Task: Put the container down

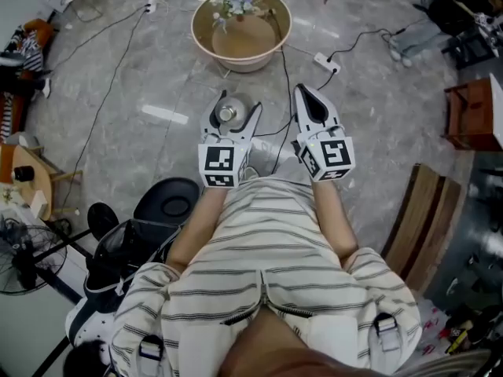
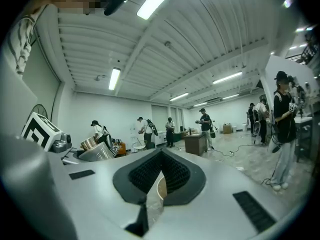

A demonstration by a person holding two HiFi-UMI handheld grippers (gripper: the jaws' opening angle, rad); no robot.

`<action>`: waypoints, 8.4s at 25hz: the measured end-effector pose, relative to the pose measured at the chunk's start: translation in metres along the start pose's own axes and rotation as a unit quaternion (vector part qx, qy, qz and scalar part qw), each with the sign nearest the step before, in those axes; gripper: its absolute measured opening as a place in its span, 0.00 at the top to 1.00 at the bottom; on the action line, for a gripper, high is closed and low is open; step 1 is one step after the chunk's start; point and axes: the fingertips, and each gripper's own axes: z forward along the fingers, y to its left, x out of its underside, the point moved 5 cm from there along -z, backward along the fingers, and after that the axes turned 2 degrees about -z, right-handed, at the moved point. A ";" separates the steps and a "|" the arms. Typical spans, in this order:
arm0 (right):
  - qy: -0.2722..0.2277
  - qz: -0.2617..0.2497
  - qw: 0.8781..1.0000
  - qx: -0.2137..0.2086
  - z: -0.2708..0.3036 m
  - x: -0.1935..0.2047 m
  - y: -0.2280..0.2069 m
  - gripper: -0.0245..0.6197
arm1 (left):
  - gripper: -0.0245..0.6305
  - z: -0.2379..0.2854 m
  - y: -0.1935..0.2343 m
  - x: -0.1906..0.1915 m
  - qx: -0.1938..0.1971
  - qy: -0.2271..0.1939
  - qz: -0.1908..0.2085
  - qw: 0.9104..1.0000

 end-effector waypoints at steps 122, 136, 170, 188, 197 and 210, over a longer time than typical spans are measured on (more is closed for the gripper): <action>0.184 0.081 0.977 -0.066 0.344 0.364 -0.219 0.96 | 0.46 0.562 0.232 0.427 -0.121 0.241 -0.040 0.962; 0.188 0.085 0.976 -0.064 0.340 0.364 -0.219 0.96 | 0.46 0.570 0.240 0.443 -0.131 0.254 -0.040 0.958; 0.151 0.073 0.985 -0.031 0.319 0.254 -0.211 0.96 | 0.60 0.478 0.213 0.304 -0.140 0.180 -0.119 0.966; 0.107 0.073 0.991 -0.045 0.280 0.123 -0.163 0.96 | 0.96 0.365 0.158 0.110 -0.128 0.082 -0.083 0.985; 0.073 0.080 0.992 -0.062 0.258 0.054 -0.147 0.96 | 0.96 0.311 0.133 0.029 -0.111 0.057 -0.077 0.989; 0.044 0.063 0.994 -0.083 0.238 -0.012 -0.137 0.96 | 0.96 0.262 0.097 -0.050 -0.068 0.032 -0.044 0.996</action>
